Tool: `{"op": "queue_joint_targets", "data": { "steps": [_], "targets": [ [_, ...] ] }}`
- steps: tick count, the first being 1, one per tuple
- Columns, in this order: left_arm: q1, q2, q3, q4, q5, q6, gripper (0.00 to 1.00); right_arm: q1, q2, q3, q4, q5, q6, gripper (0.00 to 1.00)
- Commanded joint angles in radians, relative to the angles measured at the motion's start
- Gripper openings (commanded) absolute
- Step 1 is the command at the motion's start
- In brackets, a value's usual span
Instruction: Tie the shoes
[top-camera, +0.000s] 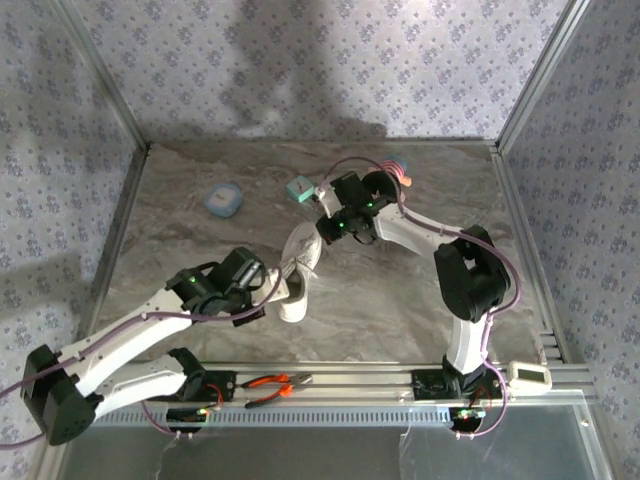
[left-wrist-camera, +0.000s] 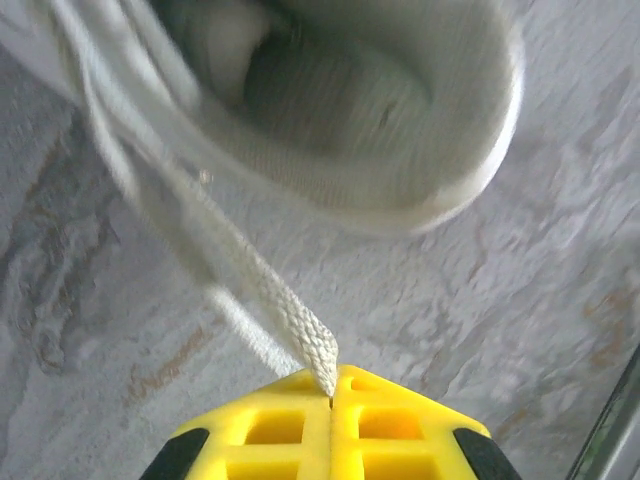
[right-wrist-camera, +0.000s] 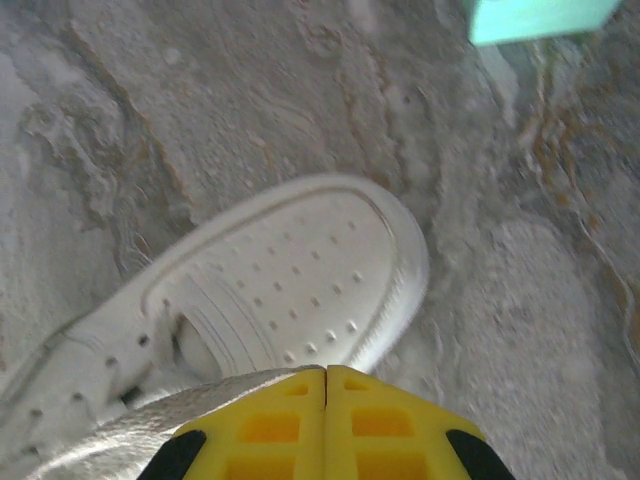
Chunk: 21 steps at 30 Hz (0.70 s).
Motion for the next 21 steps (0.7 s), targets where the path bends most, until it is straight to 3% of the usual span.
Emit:
{"op": "queue_joint_targets", "data": {
  "steps": [1,6,21],
  "targets": [
    [-0.079,0.082,0.121,-0.014,-0.025,-0.171,0.0,0.017,0.034,0.074,-0.024,-0.038,-0.037,0.0],
    [-0.178,0.256,0.237,0.043,0.034,-0.241,0.0,0.026,0.09,0.157,-0.03,-0.075,-0.044,0.0],
    [-0.232,0.638,0.407,0.302,0.211,-0.264,0.0,0.027,0.252,0.409,-0.079,-0.269,-0.068,0.0]
  ]
}}
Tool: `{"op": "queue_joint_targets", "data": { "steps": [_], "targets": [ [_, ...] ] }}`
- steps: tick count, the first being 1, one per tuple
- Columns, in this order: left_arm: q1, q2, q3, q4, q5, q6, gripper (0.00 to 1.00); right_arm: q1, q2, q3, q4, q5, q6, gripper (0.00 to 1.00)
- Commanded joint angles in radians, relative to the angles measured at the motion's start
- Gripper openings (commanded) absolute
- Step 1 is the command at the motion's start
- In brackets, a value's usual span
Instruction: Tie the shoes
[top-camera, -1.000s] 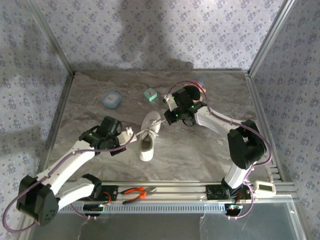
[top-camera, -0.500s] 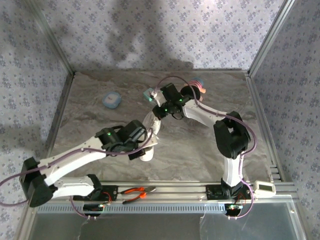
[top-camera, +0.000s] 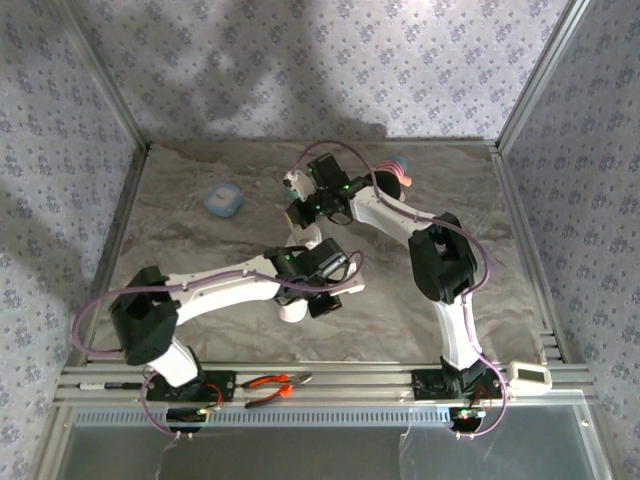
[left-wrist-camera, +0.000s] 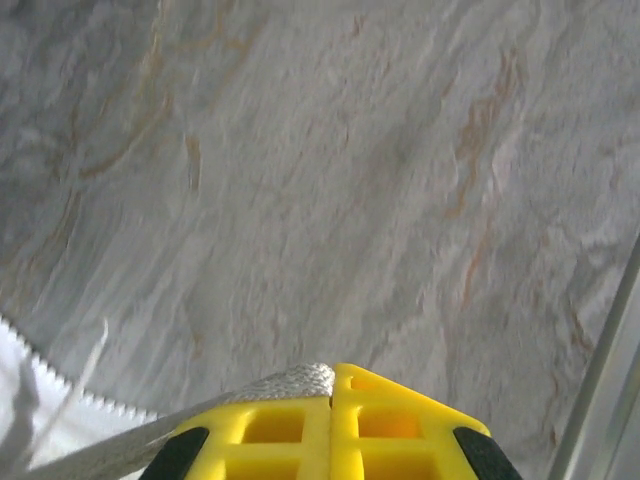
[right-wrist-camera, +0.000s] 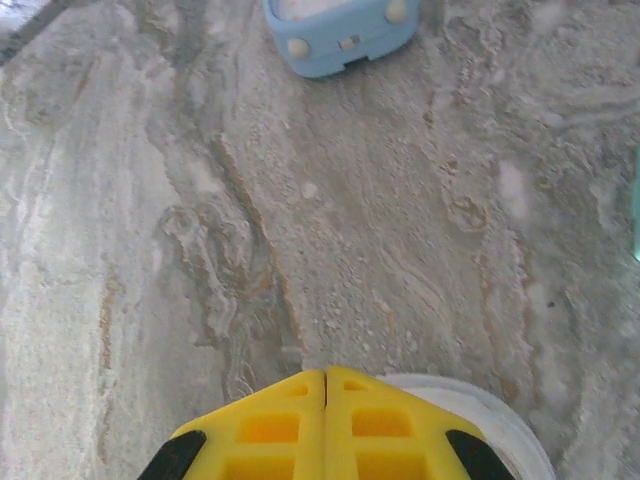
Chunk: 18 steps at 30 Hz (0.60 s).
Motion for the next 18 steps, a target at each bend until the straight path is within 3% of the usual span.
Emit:
{"op": "queue_joint_targets", "data": {
  "steps": [1,12,13,14,16,18],
  "targets": [
    [-0.006,0.045,0.055,0.078,0.067,-0.015,0.0,0.002,0.034,0.077,-0.041,-0.074,-0.02,0.0],
    [0.009,0.083,0.019,0.167,0.062,-0.041,0.0,0.016,0.098,0.18,-0.098,-0.139,-0.037,0.0],
    [0.012,0.075,0.017,0.169,0.056,-0.042,0.06,0.017,0.097,0.182,-0.102,-0.142,-0.039,0.0],
    [0.015,0.063,0.015,0.172,0.035,-0.043,0.21,0.018,0.093,0.185,-0.107,-0.146,-0.037,0.0],
    [0.019,0.031,0.006,0.177,-0.009,-0.033,0.43,0.017,0.078,0.186,-0.117,-0.146,-0.037,0.16],
    [0.026,-0.011,-0.005,0.183,-0.052,-0.021,0.99,0.01,0.053,0.182,-0.126,-0.148,-0.036,0.35]
  ]
}}
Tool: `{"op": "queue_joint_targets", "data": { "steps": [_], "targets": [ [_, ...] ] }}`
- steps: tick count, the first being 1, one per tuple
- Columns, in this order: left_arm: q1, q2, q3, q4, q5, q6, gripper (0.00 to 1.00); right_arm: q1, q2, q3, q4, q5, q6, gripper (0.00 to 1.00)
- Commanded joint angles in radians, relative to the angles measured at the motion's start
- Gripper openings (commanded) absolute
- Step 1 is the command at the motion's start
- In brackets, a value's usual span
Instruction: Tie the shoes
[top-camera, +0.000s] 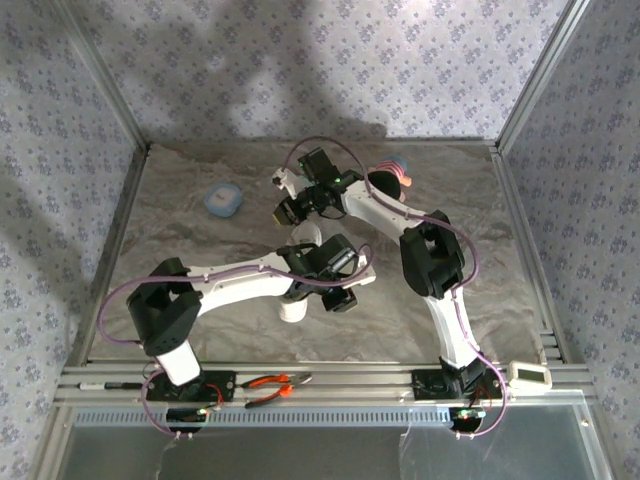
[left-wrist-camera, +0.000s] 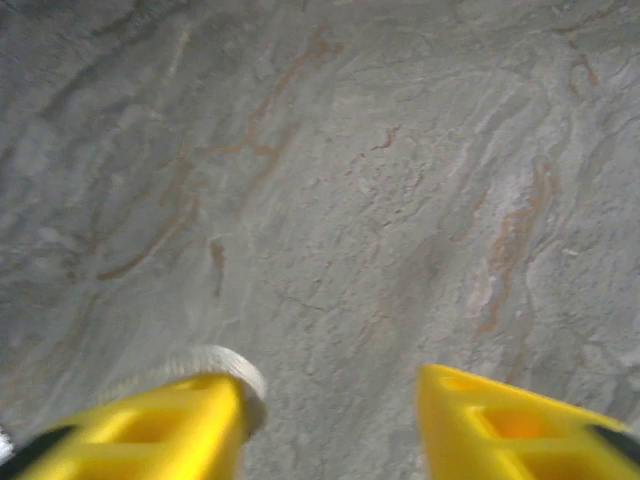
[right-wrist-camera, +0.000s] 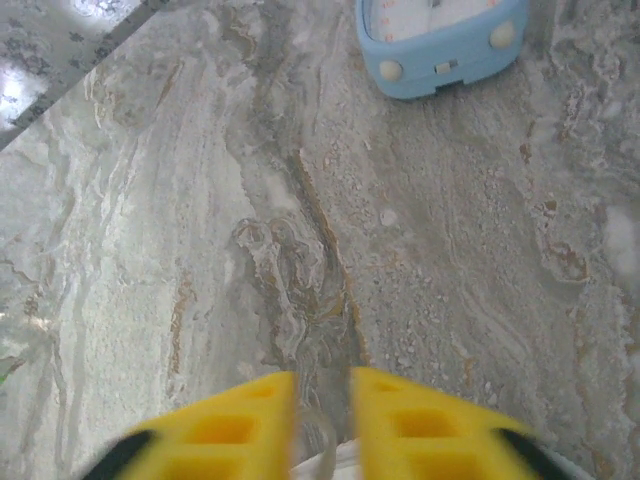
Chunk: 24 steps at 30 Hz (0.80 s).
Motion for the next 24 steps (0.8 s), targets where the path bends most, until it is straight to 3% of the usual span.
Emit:
{"op": "queue_joint_targets", "data": {
  "steps": [1,5,11,15,17,20,24],
  "targets": [
    [0.015,-0.099,-0.017,0.031,-0.064,0.011,1.0,-0.008,-0.046,0.025,-0.035,-0.023,-0.007,0.41],
    [0.041,-0.205,-0.059,0.059,-0.141,0.013,0.99,-0.037,-0.124,-0.012,-0.018,-0.014,0.028,0.54],
    [0.099,-0.387,-0.126,0.112,-0.227,-0.013,1.0,-0.074,-0.241,-0.066,-0.026,0.016,0.046,0.57],
    [0.102,-0.484,-0.178,0.141,-0.52,-0.152,1.0,-0.114,-0.365,-0.257,0.066,0.062,0.097,0.58],
    [0.125,-0.521,-0.184,0.102,-0.6,-0.232,1.0,-0.135,-0.441,-0.382,0.121,0.085,0.134,0.58],
    [0.222,-0.575,-0.199,0.032,-0.595,-0.373,1.0,-0.138,-0.57,-0.603,0.206,0.111,0.158,0.58],
    [0.473,-0.642,-0.267,0.025,-0.298,-0.507,1.0,-0.087,-0.728,-0.925,0.324,0.188,0.188,0.59]
  ]
}}
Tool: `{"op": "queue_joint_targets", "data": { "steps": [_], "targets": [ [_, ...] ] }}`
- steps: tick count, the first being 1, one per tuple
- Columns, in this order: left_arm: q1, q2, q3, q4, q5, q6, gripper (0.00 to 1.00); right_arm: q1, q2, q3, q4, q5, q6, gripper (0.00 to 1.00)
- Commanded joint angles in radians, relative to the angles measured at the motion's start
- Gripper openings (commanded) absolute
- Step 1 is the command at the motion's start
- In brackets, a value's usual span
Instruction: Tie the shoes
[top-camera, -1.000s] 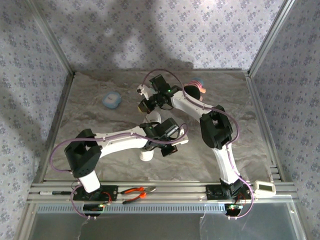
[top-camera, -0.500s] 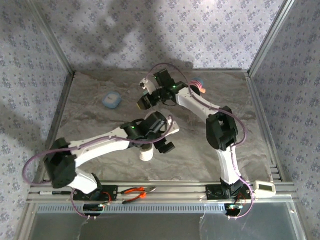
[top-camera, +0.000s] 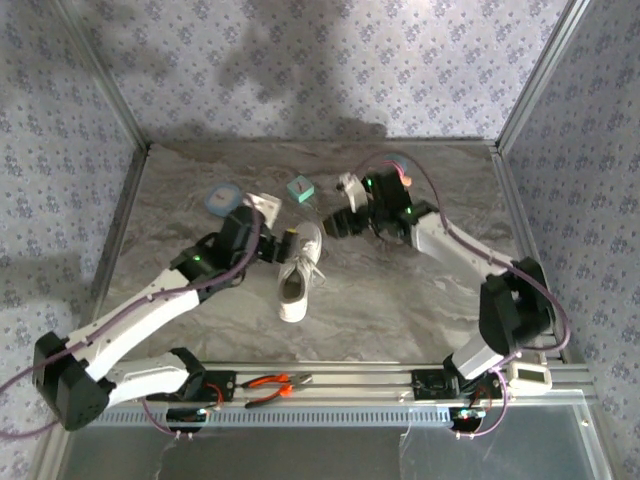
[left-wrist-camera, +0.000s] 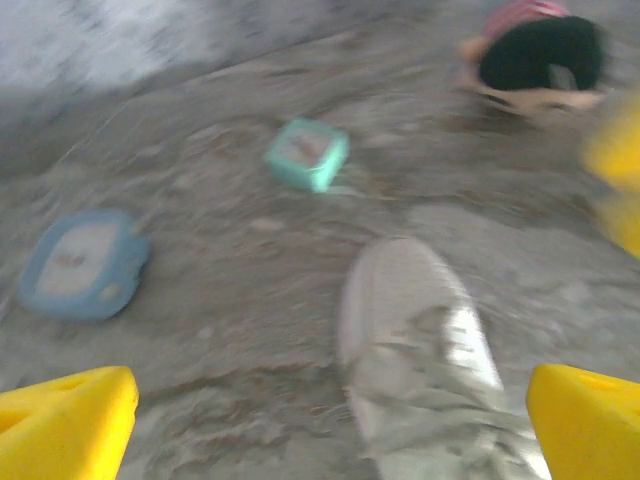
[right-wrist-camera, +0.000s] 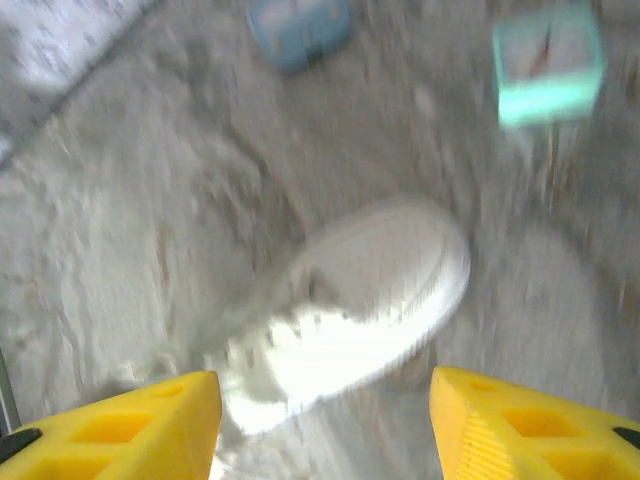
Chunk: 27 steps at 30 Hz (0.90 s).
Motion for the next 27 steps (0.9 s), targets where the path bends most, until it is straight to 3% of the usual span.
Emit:
{"op": "queue_joint_targets", "data": {
  "steps": [1,4,7,11,14,20,27],
  "targets": [
    [0.159,-0.057,-0.061,-0.035,0.188,-0.177,1.0,0.055,-0.097,-0.202,0.122,0.076,0.071,0.59],
    [0.252,-0.064,-0.099,-0.076,0.347,-0.171,0.97,0.12,-0.138,-0.323,0.171,0.135,0.117,0.59],
    [0.252,-0.085,-0.163,-0.108,0.366,-0.206,0.9,0.178,-0.128,-0.374,0.217,0.162,0.147,0.6],
    [0.247,-0.137,-0.303,-0.091,0.456,-0.342,0.69,0.215,-0.074,-0.391,0.274,0.189,0.155,0.61],
    [0.191,-0.161,-0.392,-0.06,0.497,-0.453,0.59,0.217,-0.019,-0.382,0.297,0.201,0.151,0.61],
    [-0.004,-0.163,-0.466,0.036,0.426,-0.604,0.52,0.206,0.099,-0.297,0.271,0.24,0.097,0.61],
    [-0.099,-0.101,-0.457,0.133,0.385,-0.655,0.51,0.159,0.12,-0.301,0.366,0.193,0.076,0.55]
  ]
}}
